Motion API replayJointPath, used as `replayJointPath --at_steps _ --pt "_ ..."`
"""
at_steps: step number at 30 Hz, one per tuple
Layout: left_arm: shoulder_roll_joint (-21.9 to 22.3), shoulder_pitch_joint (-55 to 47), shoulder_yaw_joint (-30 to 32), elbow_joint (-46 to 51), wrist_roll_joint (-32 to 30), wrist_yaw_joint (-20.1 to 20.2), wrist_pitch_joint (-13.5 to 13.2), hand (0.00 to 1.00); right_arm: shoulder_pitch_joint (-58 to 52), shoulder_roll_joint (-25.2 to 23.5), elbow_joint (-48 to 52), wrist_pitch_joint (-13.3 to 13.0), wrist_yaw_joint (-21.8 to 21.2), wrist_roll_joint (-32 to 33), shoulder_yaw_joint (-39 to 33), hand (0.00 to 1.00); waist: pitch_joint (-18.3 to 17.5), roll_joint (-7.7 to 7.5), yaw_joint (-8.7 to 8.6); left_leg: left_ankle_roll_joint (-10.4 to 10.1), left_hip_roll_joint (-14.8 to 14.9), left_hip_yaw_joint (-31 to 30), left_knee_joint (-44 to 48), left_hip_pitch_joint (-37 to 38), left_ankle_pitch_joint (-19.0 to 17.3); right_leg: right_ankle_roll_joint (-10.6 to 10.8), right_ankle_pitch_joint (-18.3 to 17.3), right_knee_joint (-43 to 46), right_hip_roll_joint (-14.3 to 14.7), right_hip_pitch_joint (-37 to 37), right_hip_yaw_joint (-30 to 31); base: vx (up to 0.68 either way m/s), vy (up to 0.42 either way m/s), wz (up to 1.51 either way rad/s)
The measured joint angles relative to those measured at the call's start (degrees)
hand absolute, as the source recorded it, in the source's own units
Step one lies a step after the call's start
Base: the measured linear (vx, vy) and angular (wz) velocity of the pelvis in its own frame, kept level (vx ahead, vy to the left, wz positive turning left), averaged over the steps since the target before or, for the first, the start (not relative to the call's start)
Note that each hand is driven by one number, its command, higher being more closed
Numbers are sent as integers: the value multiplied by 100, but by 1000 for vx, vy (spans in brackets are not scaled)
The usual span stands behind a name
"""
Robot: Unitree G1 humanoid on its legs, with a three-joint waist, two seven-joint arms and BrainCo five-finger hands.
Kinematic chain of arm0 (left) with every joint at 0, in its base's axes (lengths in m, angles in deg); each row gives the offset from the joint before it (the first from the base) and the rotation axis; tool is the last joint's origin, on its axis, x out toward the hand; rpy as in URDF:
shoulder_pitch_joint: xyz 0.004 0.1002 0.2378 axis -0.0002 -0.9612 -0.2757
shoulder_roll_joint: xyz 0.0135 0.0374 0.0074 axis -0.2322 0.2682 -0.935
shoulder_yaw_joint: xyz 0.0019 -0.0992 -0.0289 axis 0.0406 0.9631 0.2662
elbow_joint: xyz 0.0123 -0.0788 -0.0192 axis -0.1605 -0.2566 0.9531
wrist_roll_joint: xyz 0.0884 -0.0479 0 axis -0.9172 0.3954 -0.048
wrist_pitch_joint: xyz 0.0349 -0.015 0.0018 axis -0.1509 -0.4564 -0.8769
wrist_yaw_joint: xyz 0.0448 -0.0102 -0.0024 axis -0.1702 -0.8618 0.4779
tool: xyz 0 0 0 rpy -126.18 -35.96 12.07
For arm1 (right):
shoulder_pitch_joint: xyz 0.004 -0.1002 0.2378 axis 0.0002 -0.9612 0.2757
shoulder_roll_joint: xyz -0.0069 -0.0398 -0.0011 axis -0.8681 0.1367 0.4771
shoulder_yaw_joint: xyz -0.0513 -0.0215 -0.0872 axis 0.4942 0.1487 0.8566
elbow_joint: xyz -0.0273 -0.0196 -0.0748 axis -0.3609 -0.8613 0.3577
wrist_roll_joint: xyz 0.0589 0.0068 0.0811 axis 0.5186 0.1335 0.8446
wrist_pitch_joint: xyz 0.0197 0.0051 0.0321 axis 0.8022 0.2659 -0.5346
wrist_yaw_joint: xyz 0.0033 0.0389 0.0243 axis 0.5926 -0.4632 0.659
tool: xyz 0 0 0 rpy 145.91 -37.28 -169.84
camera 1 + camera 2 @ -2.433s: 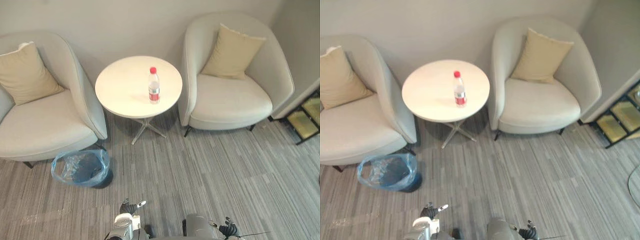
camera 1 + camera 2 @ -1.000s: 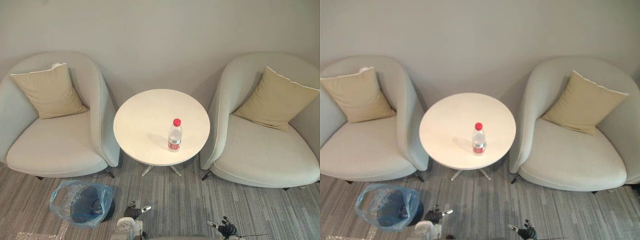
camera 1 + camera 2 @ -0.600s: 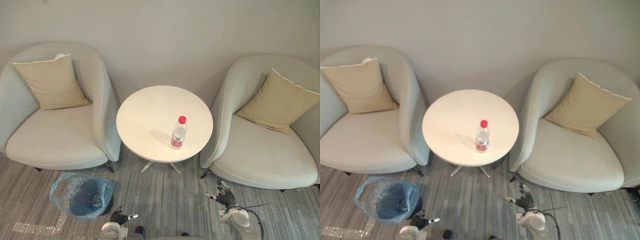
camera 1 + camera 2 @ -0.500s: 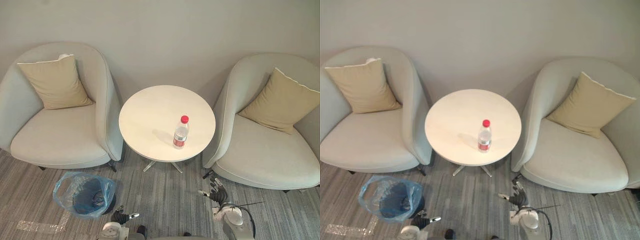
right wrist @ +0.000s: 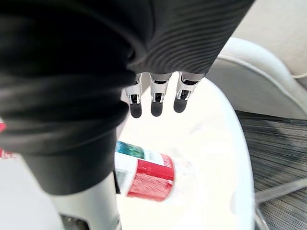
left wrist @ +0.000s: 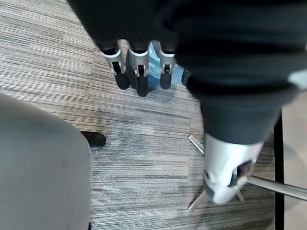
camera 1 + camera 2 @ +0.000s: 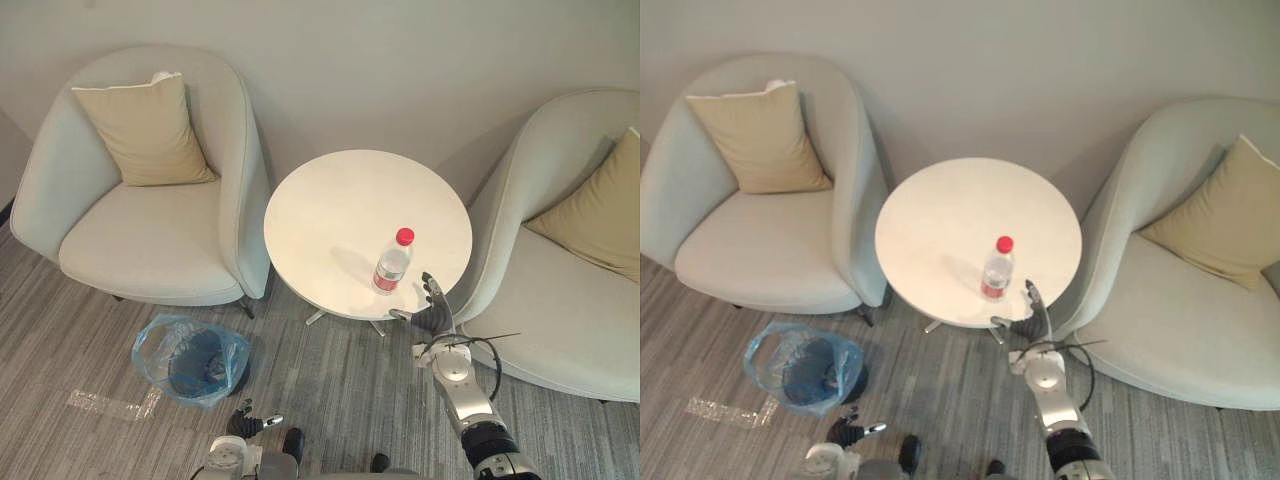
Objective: Gather rubbish on tea table into small bin, then transfer packed bag to large trash can.
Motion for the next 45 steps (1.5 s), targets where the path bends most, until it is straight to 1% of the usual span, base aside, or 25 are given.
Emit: replayJointPath --at_steps 2,4,7,8,11,15,17,20,26,27,30,33,35,36,42,45 --pt "2 0 0 7 0 -26 -71 0 65 -3 8 1 135 -155 -6 0 27 9 9 14 -6 -11 2 -56 -8 -14 40 -1 -2 -47 -1 13 14 2" --pt "7 0 0 12 1 -44 -92 0 113 -18 12 2 257 -167 -15 0 44 28 16 16 -9 -36 4 -98 -9 -27 83 -2 -2 -53 -4 28 32 8" --pt "39 0 -2 77 2 -111 -103 0 117 -57 163 5 468 -175 -87 0 120 98 37 47 -27 -140 83 -167 -29 -23 181 -22 -2 -57 -55 -8 28 16" --pt "54 6 -2 101 4 -150 -109 0 154 -71 164 7 529 -174 -122 0 127 108 98 48 -32 -144 83 -176 -29 -52 200 -37 -3 -60 -78 -24 19 5" --pt "66 35 -2 107 8 -151 -129 0 324 -161 157 8 592 -163 -195 0 158 135 157 47 -39 -161 105 -243 -29 -81 220 -81 -3 -91 -105 -21 0 2" --pt "123 131 -13 110 10 -155 -169 0 631 -163 128 8 680 -127 -301 0 361 260 206 47 -46 -189 165 -278 -28 -81 219 -86 0 -79 -147 -28 -8 3" --pt "136 159 -62 113 19 -155 -181 0 826 -158 5 7 763 -8 -417 0 390 311 210 40 -55 -283 243 -445 -24 -81 219 -93 9 -173 -234 -41 -25 18" --pt "149 190 -72 120 23 -163 -186 0 1133 -164 -375 27 824 152 -509 0 413 321 261 37 -52 -322 270 -484 -21 -81 220 -116 21 -161 -268 -26 -20 10" --pt "149 236 -101 121 95 -164 -201 0 1602 -157 -584 22 1060 495 -713 0 520 354 271 42 -60 -379 300 -547 -15 -92 251 -114 23 -151 -293 -11 1 5" --pt "144 259 -102 122 149 -165 -211 0 1713 -153 -642 22 1092 543 -805 100 577 360 275 46 -63 -399 300 -554 -3 -94 258 -113 23 -149 -309 -21 5 8" --pt "138 298 -165 135 193 -166 -234 0 2015 -89 -888 13 1154 680 -919 100 663 385 296 48 -72 -466 301 -563 13 -102 265 -113 22 -123 -408 -22 -3 12" --pt "144 329 -226 226 248 -167 -261 0 2380 170 -1148 6 1160 920 -947 100 814 450 331 41 -93 -604 340 -565 19 -102 265 -114 23 -58 -506 -27 -5 21" --pt "153 334 -226 234 251 -169 -309 0 2476 242 -1208 2 1154 1004 -959 100 844 461 348 40 -96 -632 342 -568 20 -102 265 -115 24 -58 -523 -25 -5 13" --pt "158 348 -227 236 252 -167 -312 0 2504 268 -1212 3 1145 1024 -957 100 864 474 372 40 -97 -637 343 -573 20 -102 265 -113 25 -54 -527 -18 -3 5" --pt "170 354 -226 263 253 -165 -314 0 2497 247 -1201 17 1025 1191 -883 100 899 495 375 41 -74 -667 358 -596 19 -102 265 -79 24 -53 -518 2 1 2" --pt "171 354 -225 266 250 -165 -307 0 2213 228 -731 22 930 1176 -715 100 899 493 369 41 -56 -662 371 -563 18 -102 265 -29 25 -54 -460 -3 0 -2"
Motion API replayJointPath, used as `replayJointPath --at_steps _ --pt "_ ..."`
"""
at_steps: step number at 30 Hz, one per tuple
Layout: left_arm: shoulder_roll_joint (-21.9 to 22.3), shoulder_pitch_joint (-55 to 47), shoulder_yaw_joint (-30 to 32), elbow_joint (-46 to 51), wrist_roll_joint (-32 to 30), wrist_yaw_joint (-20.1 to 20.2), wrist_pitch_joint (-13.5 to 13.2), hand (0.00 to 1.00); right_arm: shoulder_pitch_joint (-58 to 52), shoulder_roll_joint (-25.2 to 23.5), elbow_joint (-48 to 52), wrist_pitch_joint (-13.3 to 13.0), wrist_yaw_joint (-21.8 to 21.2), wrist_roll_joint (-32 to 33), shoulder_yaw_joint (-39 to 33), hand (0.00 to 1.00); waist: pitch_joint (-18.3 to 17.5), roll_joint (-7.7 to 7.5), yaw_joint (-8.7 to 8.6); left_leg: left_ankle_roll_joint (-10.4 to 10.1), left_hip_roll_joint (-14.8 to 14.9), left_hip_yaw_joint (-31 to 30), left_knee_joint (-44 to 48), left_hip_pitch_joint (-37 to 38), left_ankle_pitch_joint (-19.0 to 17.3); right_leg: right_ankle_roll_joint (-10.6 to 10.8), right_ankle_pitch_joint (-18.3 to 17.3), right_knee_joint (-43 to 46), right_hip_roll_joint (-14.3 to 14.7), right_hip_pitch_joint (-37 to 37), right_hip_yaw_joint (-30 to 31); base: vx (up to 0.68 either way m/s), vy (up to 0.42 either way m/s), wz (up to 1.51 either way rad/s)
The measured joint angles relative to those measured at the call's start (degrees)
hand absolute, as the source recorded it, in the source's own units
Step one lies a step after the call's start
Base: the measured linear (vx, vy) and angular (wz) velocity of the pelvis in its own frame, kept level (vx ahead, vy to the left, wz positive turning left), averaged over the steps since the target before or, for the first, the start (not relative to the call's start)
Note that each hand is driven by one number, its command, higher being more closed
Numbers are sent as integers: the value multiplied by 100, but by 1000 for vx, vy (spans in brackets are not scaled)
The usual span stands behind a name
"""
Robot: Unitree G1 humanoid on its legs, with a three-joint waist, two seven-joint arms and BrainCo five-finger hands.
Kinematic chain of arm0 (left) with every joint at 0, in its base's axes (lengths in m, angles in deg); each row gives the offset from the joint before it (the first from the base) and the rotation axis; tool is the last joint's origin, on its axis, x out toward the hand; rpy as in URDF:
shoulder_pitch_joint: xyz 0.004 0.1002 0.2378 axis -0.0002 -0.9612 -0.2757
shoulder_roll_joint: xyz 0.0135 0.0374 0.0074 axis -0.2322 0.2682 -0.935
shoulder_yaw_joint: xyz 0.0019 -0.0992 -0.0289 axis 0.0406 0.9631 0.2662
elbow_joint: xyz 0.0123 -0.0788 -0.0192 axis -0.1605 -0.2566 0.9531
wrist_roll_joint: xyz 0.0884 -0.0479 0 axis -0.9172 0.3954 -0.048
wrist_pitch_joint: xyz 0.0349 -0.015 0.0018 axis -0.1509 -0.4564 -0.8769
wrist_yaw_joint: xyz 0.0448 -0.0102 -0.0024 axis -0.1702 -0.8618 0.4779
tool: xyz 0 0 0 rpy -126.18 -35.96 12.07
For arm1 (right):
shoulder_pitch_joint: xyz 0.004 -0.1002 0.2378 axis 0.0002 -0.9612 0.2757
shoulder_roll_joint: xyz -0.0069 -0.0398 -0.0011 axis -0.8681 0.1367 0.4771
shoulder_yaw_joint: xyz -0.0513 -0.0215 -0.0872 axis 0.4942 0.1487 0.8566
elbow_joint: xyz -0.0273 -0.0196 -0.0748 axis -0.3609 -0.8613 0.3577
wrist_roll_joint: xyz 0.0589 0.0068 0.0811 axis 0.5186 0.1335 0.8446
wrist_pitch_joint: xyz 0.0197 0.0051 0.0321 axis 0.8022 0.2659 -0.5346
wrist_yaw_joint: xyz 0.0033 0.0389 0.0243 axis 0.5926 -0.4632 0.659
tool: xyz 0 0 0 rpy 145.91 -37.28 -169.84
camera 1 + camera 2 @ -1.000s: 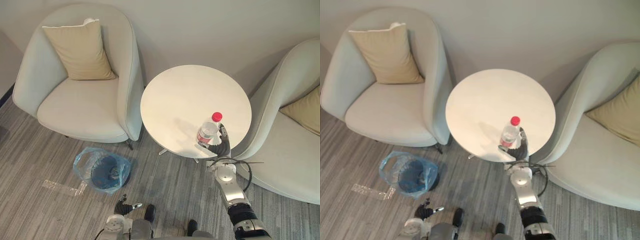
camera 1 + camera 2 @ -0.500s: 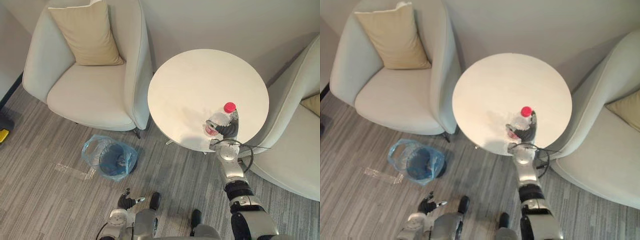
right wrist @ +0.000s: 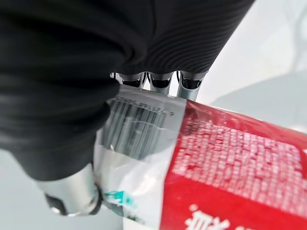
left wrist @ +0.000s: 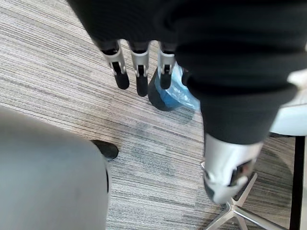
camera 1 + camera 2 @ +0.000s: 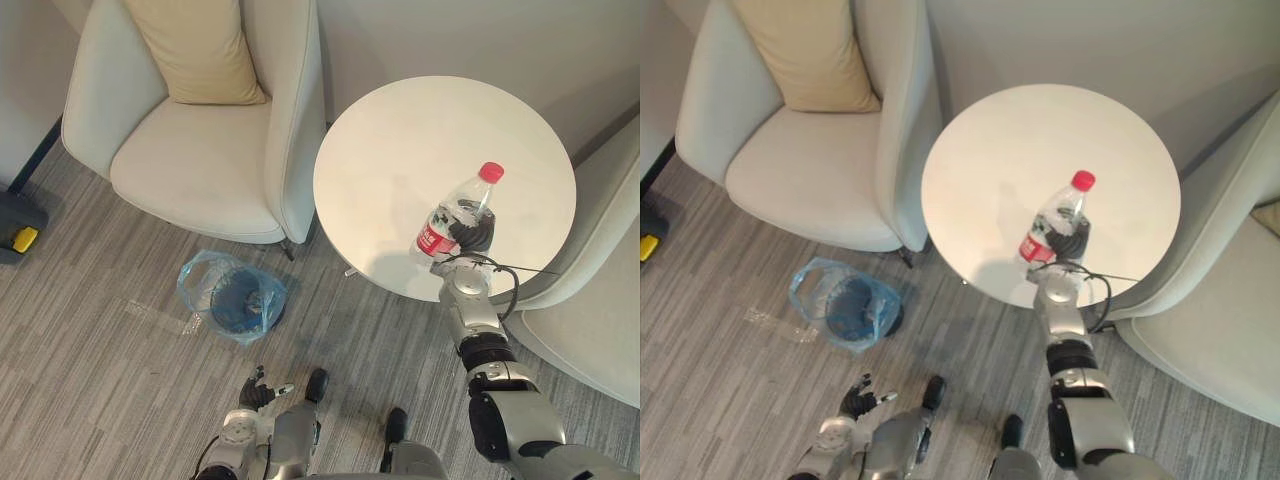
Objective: Gather rubbish on tea table into small bin, then transfer packed bag to large trash can.
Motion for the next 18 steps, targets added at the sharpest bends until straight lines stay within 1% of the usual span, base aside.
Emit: replayJointPath --at_steps 4,5,7,9,11,12,15,16,17,18 --pt "-2 -3 4 -13 -17 5 88 0 -767 -28 1002 2 -163 -284 170 100 -7 -12 -31 0 13 28 0 205 -5 1 1 80 -5 95 114 -17 1 -12" --pt "-5 -7 5 -16 -21 6 117 0 -989 -58 1321 2 -206 -447 188 100 -13 -19 -57 0 17 45 0 227 -5 1 1 97 -6 94 139 -29 2 -13" --pt "-18 -10 6 -50 -52 11 137 0 -1383 -99 1867 -11 -310 -563 265 100 -22 -29 -133 0 24 64 0 237 -5 2 1 105 -5 96 218 -31 1 -18" --pt "-19 -10 3 -58 -140 11 145 0 -1777 -194 2284 -16 -407 -697 278 100 -36 -47 -157 0 35 94 0 287 -5 4 0 107 -5 119 251 -33 -7 -20" --pt "-25 -49 -1 -73 -251 13 188 0 -2292 -277 2680 -26 -524 -741 364 100 -147 -84 -206 0 39 99 0 360 -5 10 -5 100 -6 184 258 -46 -17 -11" --pt "-48 -124 -13 -78 -272 15 212 0 -2568 -300 2838 -38 -621 -856 465 100 -287 -131 -260 0 42 102 0 363 -5 19 -10 94 -6 182 263 -41 -14 -4" --pt "-93 -168 -64 -190 -306 16 215 0 -3072 -466 3135 -120 -799 -905 582 100 -506 -227 -306 -3 38 191 0 418 -7 41 -25 54 -2 180 335 -65 -10 -15" --pt "-94 -168 -72 -195 -316 16 217 0 -3136 -471 3170 -144 -812 -905 604 100 -530 -232 -309 -3 38 211 0 418 -7 44 -27 51 -3 175 343 -86 -4 -21" --pt "-106 -168 -129 -228 -338 17 219 0 -3265 -468 3235 -185 -867 -918 659 100 -571 -241 -345 -5 37 226 0 423 -8 59 -37 37 -4 174 349 -106 -7 -14" --pt "-126 -167 -185 -279 -344 17 217 0 -3372 -465 3281 -188 -915 -975 720 100 -598 -253 -416 -33 37 226 -3 424 -26 88 -56 18 -7 171 354 -116 -8 -13"
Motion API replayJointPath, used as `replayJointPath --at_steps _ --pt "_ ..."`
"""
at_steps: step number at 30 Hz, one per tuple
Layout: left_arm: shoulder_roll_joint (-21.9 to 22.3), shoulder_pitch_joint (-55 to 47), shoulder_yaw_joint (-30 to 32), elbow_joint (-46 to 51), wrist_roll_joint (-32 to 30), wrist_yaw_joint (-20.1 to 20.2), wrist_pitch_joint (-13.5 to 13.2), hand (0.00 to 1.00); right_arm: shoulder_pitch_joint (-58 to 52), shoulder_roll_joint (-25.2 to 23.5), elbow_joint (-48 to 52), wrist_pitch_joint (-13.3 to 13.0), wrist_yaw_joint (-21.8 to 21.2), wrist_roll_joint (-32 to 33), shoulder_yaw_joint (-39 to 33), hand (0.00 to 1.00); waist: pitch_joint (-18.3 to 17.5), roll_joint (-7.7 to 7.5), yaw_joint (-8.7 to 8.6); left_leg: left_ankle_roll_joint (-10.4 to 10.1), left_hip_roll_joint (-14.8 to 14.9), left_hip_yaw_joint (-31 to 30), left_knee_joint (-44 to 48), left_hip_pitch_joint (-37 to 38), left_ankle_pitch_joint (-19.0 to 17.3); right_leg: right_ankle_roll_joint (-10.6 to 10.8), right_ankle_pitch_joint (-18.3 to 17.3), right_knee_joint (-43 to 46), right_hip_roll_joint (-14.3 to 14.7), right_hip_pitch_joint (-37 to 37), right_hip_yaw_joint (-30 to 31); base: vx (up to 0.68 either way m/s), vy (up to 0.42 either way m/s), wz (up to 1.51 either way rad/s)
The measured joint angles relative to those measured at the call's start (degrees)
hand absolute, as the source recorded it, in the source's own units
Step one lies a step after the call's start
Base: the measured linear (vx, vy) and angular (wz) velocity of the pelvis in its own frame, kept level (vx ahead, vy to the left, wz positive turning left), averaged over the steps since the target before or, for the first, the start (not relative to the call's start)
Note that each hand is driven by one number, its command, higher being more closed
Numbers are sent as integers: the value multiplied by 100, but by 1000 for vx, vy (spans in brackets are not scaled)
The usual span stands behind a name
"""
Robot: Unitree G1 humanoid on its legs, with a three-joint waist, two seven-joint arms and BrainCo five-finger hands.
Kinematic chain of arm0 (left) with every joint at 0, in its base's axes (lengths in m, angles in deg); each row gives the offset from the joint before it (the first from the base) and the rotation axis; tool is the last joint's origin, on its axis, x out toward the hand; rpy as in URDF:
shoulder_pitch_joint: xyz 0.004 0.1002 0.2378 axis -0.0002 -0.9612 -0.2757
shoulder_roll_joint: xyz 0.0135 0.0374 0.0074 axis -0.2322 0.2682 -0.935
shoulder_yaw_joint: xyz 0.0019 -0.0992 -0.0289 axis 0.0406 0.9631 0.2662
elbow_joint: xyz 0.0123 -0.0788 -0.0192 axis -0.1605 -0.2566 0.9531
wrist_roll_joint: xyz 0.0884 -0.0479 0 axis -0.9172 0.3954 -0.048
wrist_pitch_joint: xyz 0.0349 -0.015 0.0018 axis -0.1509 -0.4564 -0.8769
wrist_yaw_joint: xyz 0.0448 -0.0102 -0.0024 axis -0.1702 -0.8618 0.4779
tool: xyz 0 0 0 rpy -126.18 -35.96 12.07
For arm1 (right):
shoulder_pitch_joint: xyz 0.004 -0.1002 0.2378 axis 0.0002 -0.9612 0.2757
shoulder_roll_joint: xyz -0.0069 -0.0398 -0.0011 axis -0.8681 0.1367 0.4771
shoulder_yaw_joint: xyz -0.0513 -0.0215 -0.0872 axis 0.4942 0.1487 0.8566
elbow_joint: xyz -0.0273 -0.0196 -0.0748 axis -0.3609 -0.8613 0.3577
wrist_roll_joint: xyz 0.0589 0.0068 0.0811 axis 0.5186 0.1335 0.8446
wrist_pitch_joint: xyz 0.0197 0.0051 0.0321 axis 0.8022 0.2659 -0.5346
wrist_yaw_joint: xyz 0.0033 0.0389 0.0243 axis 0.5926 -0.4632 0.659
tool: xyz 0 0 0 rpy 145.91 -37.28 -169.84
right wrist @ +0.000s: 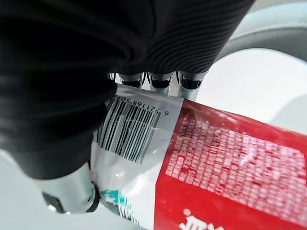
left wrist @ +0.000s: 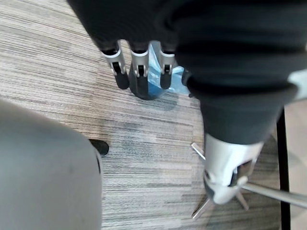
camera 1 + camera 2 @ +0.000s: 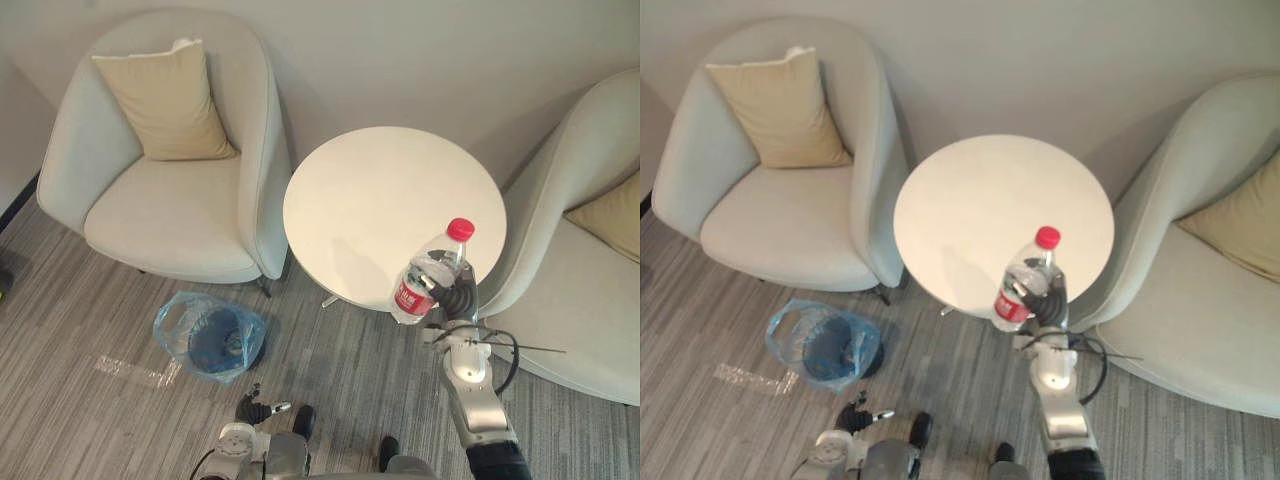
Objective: Gather rubbish on tea table into small bin, then transfer packed bag to large trash can.
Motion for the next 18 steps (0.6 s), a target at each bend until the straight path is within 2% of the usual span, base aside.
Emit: replayJointPath --at_steps 4,9,18 --pt "-45 0 -72 -28 1 0 1 0 -354 -38 87 0 -125 -156 144 100 -74 -82 -11 -98 9 130 -63 26 51 52 -41 -132 -20 -9 76 -150 -10 -22" --pt "-55 -23 -205 -232 0 -3 0 0 -833 -158 89 1 -220 -173 257 100 -306 -81 -117 -236 104 131 -316 107 156 40 -49 -152 58 -100 171 -125 -15 -12" --pt "-49 -66 -220 -291 3 -9 1 0 -937 -196 89 0 -343 -359 583 100 -417 -143 -156 -232 156 69 -363 284 283 -19 23 -147 122 73 162 -6 -5 0"
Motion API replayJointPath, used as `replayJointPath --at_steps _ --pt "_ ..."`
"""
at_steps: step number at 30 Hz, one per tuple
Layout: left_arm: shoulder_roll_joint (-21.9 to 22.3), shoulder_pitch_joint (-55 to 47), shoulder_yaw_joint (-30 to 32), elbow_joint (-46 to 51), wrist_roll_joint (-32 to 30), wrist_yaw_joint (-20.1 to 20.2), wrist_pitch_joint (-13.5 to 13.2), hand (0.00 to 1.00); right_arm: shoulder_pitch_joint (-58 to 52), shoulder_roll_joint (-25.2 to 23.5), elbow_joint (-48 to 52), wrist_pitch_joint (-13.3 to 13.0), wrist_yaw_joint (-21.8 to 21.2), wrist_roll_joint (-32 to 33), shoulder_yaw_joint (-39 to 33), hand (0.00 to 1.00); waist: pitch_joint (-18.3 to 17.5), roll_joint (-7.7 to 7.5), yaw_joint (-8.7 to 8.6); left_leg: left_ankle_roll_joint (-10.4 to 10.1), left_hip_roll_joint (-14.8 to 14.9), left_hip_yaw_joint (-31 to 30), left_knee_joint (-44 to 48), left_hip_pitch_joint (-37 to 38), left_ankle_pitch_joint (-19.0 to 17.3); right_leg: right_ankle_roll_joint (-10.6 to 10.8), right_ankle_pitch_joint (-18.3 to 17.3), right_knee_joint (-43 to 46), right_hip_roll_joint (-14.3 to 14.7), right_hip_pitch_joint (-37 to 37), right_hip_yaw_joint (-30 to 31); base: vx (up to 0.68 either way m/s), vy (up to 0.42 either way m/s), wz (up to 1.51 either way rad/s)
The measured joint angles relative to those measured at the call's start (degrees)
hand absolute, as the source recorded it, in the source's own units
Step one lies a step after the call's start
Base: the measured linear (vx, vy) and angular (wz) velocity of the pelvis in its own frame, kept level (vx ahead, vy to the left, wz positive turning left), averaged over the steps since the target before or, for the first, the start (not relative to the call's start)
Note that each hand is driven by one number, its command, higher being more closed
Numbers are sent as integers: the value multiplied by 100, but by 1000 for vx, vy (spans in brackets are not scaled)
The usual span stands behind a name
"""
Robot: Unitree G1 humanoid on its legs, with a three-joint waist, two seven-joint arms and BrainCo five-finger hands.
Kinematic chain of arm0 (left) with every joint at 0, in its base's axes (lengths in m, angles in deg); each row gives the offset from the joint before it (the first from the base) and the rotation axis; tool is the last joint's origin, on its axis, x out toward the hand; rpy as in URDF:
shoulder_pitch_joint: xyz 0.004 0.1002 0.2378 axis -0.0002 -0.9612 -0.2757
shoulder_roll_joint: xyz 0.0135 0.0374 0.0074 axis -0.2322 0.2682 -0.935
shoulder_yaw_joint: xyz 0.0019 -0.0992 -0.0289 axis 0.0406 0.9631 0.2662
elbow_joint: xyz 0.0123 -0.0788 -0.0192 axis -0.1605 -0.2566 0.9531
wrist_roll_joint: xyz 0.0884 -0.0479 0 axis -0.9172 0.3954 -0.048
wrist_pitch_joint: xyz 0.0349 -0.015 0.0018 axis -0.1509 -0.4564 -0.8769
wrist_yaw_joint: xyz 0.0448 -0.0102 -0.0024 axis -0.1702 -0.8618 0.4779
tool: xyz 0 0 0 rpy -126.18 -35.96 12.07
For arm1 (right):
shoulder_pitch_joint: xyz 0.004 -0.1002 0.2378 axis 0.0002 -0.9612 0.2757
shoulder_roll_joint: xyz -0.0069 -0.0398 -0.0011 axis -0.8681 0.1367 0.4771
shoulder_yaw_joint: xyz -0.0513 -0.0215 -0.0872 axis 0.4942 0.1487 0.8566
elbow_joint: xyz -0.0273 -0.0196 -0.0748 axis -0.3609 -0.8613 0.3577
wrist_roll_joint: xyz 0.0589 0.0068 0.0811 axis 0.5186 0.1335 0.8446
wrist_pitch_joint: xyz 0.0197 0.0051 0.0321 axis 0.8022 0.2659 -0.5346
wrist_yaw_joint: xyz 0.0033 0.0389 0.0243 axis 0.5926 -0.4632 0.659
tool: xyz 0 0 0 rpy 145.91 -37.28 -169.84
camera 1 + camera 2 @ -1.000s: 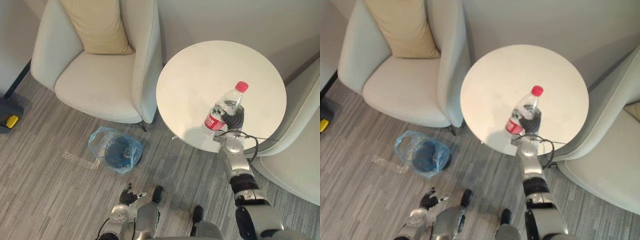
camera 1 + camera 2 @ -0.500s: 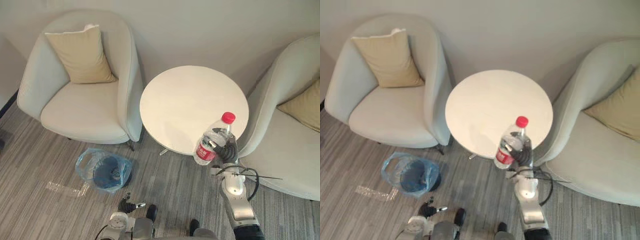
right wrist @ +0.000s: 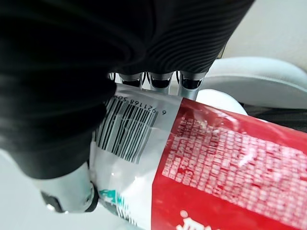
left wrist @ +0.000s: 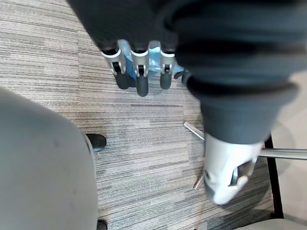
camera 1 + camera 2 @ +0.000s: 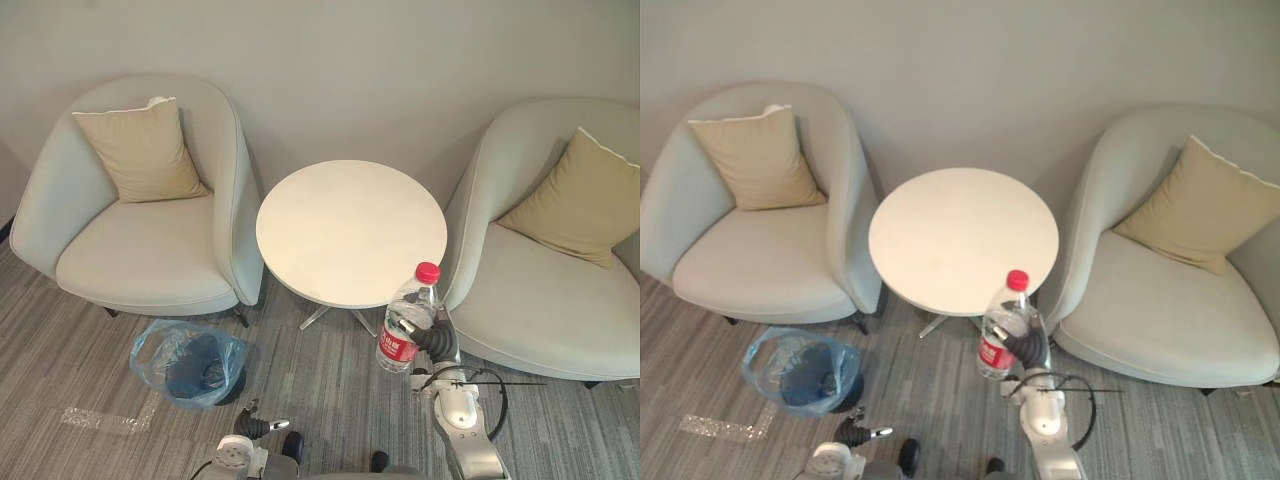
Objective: Gather rubbish on tea table into small bin, then transfer packed bag to large trash can.
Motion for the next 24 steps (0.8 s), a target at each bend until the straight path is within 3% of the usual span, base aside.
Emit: replayJointPath --at_steps 7,9,10,12,13,14,15,18,24 --pt "67 -53 105 175 -6 0 -15 0 87 -10 58 -38 11 -2 157 100 84 124 19 11 17 167 391 -394 44 -1 -99 358 -21 -198 -285 -2 -7 18" --pt "62 -72 154 248 -71 -2 -15 0 196 -28 56 -54 23 -5 115 100 85 99 -8 9 24 315 75 -562 362 -113 -98 457 -148 -474 -495 -135 22 38" --pt "54 -74 158 253 -115 1 -12 0 213 -33 64 -68 22 -5 103 100 82 89 -44 40 81 597 66 -593 326 -135 -79 441 -174 -542 -628 -128 60 58" --pt "57 -48 183 277 -250 9 4 0 190 -15 59 -59 70 -4 -74 100 133 11 -117 418 172 1785 1136 -751 -376 -114 -65 598 -441 -635 -937 -23 85 62" --pt "62 -72 141 271 -325 3 4 0 163 0 59 -60 110 -5 -167 100 124 9 -174 338 269 2320 1409 -598 -580 -39 -20 610 -562 -591 -1037 20 105 57" --pt "141 -103 98 261 -395 0 6 0 165 1 60 -62 163 -5 -264 100 90 98 -230 174 347 2530 1130 -430 -668 16 9 592 -566 -593 -1116 7 102 52" --pt "150 -101 48 248 -451 -1 9 0 177 -5 52 -57 193 -5 -322 100 70 160 -257 196 286 2511 742 -285 -685 86 52 560 -548 -614 -1144 -41 152 48" --pt "1 -76 -108 270 -483 -1 3 0 199 -184 -45 -57 225 -18 -344 100 80 -73 -217 301 14 2438 -189 -28 -148 61 285 321 -618 -625 -1117 -66 135 27" --pt "-8 -47 -214 165 -553 -1 -14 0 463 -232 -500 -57 227 -17 -71 100 92 -91 -181 400 -160 2439 -624 300 59 152 276 342 -673 -559 -939 -69 66 -9"
